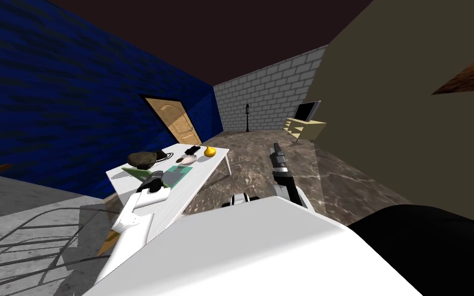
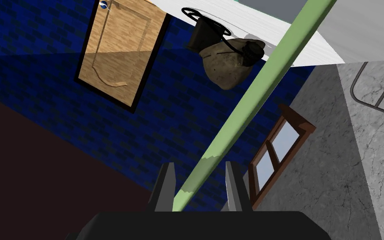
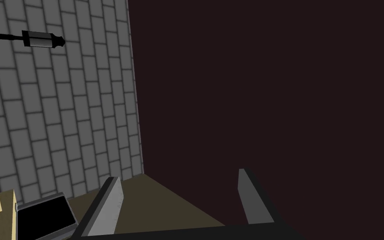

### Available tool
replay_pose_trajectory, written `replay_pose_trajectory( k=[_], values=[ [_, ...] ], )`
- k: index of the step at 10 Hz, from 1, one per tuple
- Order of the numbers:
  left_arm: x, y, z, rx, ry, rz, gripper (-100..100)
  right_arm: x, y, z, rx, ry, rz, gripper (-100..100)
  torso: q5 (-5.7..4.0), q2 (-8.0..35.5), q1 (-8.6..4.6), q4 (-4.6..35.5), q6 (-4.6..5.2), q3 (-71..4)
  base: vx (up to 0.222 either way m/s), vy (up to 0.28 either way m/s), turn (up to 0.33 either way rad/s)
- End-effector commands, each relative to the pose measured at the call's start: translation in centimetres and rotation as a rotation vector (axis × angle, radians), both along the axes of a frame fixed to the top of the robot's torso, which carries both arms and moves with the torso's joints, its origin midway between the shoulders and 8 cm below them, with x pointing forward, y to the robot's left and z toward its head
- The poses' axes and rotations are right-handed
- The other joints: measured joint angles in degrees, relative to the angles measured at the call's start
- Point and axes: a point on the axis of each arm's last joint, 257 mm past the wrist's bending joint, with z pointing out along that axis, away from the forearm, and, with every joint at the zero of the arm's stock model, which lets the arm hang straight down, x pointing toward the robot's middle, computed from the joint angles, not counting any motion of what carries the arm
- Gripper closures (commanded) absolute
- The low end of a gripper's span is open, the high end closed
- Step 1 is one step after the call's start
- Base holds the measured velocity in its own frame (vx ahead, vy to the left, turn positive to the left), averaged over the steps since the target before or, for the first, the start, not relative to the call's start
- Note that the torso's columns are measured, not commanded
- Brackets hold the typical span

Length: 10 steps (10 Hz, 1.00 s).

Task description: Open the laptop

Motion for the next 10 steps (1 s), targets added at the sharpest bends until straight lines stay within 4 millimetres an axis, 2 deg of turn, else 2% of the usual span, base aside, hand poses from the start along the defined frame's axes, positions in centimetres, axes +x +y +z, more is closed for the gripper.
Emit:
replay_pose_trajectory(
  k=[1,4,5,7,10],
  values=[
    [-1.0,1.5,-1.6,0.03,0.087,0.045,100,0.0,0.0,0.0,0.0,0.0,0.0,0,0.08,-0.02,-0.01,-0.05,0.12,0.0,-0.021,-0.017,-0.221],
    [-2.6,3.7,-2.7,0.085,0.197,0.111,100,0.0,0.0,0.0,0.0,0.0,0.0,0,0.29,-0.04,0.15,-0.12,0.14,0.03,-0.024,-0.017,-0.205],
    [-1.9,3.8,-1.3,0.092,0.159,0.102,100,0.0,0.0,0.0,0.0,0.0,0.0,0,0.33,-0.04,0.15,-0.13,0.18,0.03,-0.017,-0.006,-0.043],
    [-3.6,5.4,-3.2,0.114,0.251,0.161,100,0.0,0.0,0.0,0.0,0.0,0.0,0,0.16,0.33,0.17,0.09,-0.11,0.25,-0.03,0.013,-0.228],
    [-6.4,7.3,-6.1,0.134,0.383,0.242,100,0.0,0.0,0.0,0.0,0.0,0.0,0,0.58,0.22,0.34,-0.11,-0.07,0.25,-0.047,0.03,-0.29]
  ],
)
